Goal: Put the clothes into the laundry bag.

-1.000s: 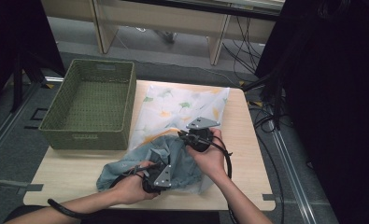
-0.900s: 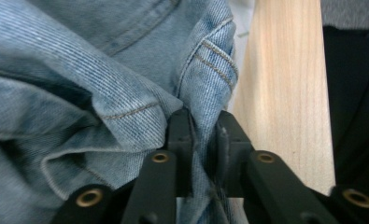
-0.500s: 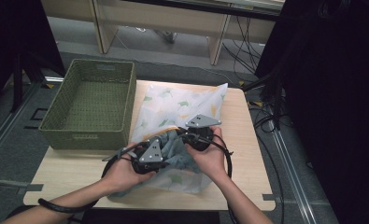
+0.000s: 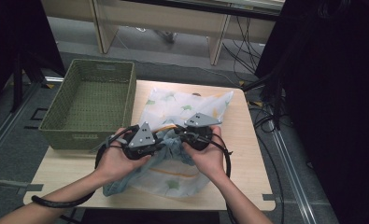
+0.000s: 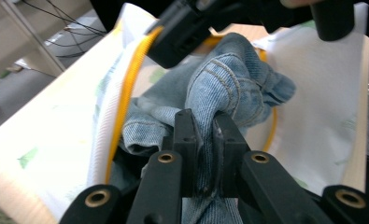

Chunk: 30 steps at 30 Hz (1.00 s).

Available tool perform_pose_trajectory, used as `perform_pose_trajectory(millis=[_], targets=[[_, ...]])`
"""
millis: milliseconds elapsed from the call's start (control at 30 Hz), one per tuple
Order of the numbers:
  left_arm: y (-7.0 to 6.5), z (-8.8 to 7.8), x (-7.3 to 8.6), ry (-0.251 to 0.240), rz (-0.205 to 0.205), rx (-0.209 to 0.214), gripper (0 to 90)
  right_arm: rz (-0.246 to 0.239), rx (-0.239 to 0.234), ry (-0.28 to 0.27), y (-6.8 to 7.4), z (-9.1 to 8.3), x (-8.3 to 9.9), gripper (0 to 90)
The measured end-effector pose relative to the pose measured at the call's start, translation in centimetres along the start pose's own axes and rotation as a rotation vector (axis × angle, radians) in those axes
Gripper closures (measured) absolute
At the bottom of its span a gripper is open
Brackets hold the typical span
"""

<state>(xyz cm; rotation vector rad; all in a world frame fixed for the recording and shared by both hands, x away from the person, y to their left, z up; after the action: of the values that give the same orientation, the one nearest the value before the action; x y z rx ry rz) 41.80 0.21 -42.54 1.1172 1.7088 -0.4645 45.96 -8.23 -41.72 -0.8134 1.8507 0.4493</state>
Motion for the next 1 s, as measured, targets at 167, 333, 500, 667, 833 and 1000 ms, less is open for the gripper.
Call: perform_pose_trajectory(millis=[167,333,500,667,833,1000], targets=[[-0.1,1.6,0.8,0.034,0.017,-0.003,81.0,-0.004,0.001,-0.002,0.1,0.1,-0.1,89.8],[-0.5,4.4,2.8,0.087,0.031,0.007,80.7,0.005,0.001,0.016,-0.2,0.4,0.5,89.7],[-0.7,6.4,3.7,0.114,0.032,0.008,80.6,0.036,0.006,0.038,-0.9,0.9,1.4,89.8],[-0.2,6.2,2.8,0.07,0.022,-0.03,81.0,0.048,0.015,0.052,-1.6,1.0,2.2,89.8],[1.2,3.8,0.9,0.026,-0.016,-0.059,81.1,0.053,0.017,0.02,-1.7,0.5,1.3,89.8],[2.0,1.4,-0.4,-0.004,0.004,-0.097,81.1,0.028,0.005,-0.03,-0.5,-0.1,-0.5,89.8]])
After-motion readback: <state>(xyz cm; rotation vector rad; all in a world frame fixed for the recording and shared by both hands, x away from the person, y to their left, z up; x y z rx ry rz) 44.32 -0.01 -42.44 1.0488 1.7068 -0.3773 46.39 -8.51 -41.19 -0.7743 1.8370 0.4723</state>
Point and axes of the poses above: each handheld gripper's, and its own axes: z roughly forward along the jaws, x roughly out of its underside, y roughly to its left, the point moved 10 cm from there along z, roughly forward along the jaws, and after that the axes turned 6 degrees about -y, right-handed, at the moved point
